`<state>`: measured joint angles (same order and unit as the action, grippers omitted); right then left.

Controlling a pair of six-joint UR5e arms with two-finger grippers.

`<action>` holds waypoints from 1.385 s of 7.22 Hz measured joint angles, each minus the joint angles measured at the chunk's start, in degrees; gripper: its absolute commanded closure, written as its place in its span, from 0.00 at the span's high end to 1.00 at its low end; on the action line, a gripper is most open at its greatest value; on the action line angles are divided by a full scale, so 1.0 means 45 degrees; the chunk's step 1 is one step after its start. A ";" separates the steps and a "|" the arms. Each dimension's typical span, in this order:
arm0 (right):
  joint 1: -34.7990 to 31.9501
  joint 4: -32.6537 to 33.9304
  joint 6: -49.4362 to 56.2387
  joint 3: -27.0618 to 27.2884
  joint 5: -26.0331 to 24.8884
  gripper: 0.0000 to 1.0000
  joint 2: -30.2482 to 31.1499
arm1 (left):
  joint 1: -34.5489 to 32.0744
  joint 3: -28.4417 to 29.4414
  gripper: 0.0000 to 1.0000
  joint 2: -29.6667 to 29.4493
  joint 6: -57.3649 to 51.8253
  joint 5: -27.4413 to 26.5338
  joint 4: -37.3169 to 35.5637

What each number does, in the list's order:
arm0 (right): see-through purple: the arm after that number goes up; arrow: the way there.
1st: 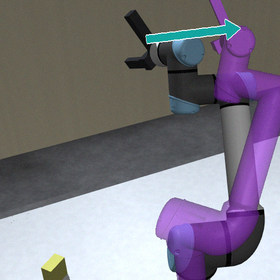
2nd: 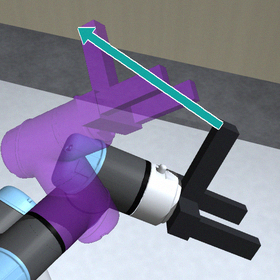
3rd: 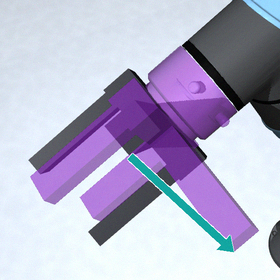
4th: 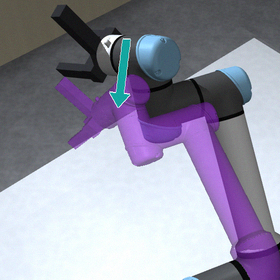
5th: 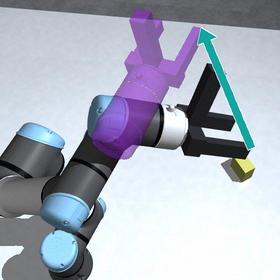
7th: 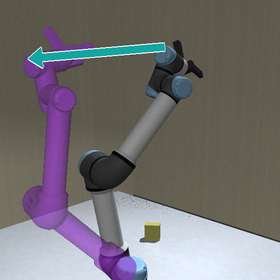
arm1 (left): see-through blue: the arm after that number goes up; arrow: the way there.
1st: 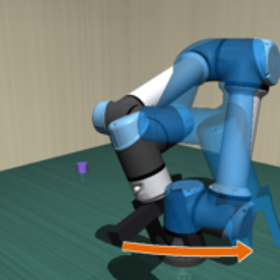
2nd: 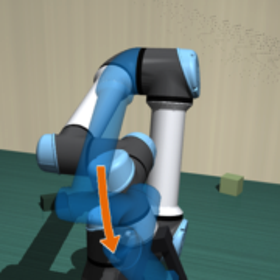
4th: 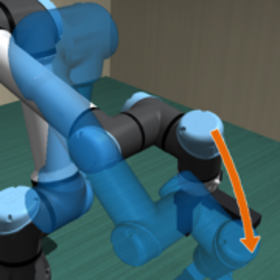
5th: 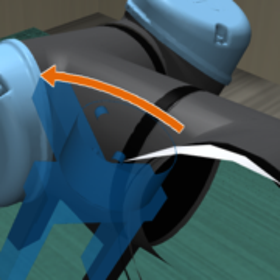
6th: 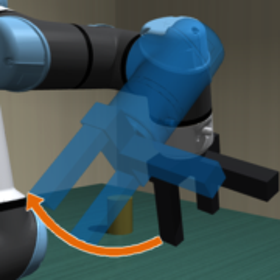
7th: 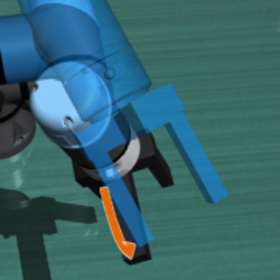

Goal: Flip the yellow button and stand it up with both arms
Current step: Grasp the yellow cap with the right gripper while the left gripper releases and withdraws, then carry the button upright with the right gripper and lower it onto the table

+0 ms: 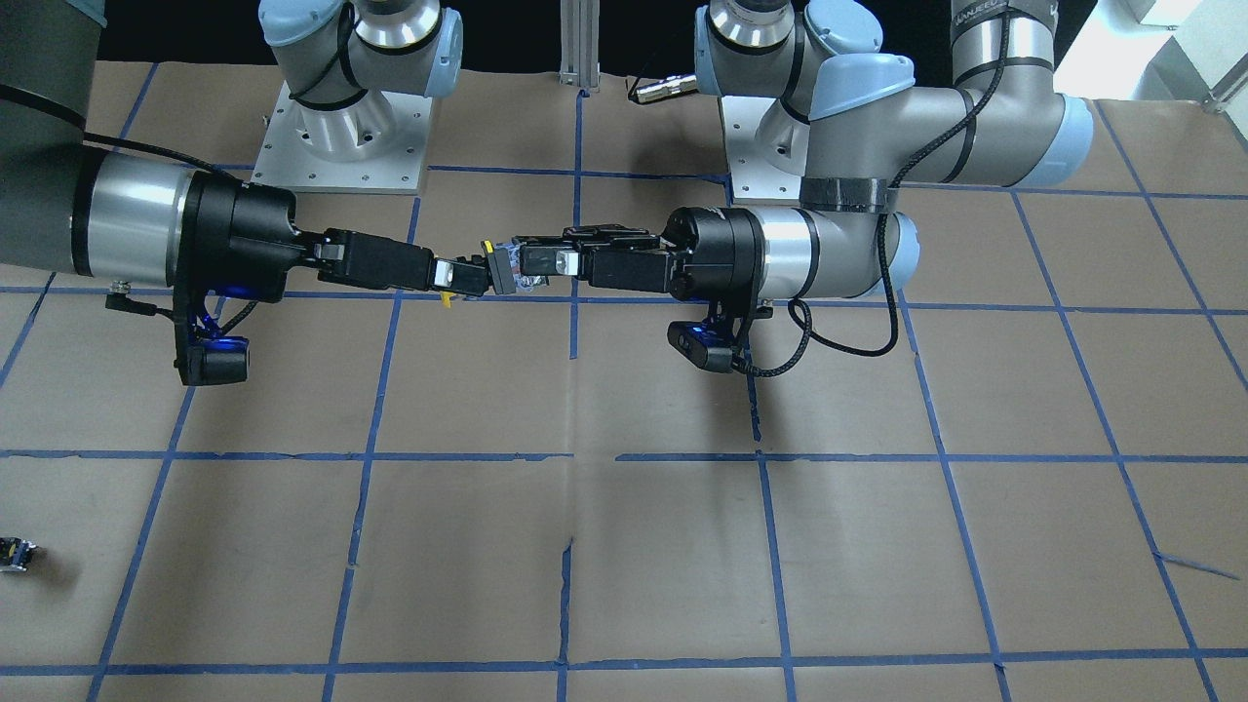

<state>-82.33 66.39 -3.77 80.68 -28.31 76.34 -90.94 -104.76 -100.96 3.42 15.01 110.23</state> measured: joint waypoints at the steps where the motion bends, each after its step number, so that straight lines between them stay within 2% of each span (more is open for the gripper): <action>1: 0.0009 -0.0010 -0.0001 0.0000 0.0010 0.33 0.0017 | 0.0009 0.0025 0.66 0.0003 0.0001 -0.0004 0.0000; 2: 0.0016 -0.0008 -0.0002 -0.0010 0.0016 0.33 0.0026 | 0.0015 0.0103 0.83 0.0017 0.0012 -0.0015 -0.0022; 3: 0.0016 -0.0006 -0.0001 -0.0008 0.0009 0.33 0.0025 | 0.0032 0.0191 0.89 0.0044 0.0040 -0.0011 -0.0065; 5: 0.0002 0.0023 -0.0002 -0.0017 0.0070 0.33 0.0036 | 0.0031 0.0248 0.94 0.0072 0.0246 -0.0047 -0.0115; 6: 0.0005 0.0029 -0.0002 -0.0032 0.0020 0.33 0.0034 | 0.0065 0.0337 0.94 0.0121 0.0885 -0.0147 -0.0475; 7: 0.0024 0.0049 -0.0002 -0.0093 -0.0436 0.33 0.0044 | 0.0294 0.0478 0.94 0.0189 0.1935 -0.0805 -0.1413; 8: 0.0084 0.0078 -0.0011 -0.0265 -0.1387 0.32 0.0072 | 0.0778 0.0592 0.95 0.0252 0.3236 -0.2320 -0.2777; 10: 0.0469 0.0094 -0.0091 -0.0580 -0.3526 0.30 0.0189 | 0.1899 0.0697 0.94 0.0466 0.6175 -0.6601 -0.6136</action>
<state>-80.22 66.81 -4.18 78.07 -44.18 77.18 -82.39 -101.62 -98.86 31.20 -14.70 82.61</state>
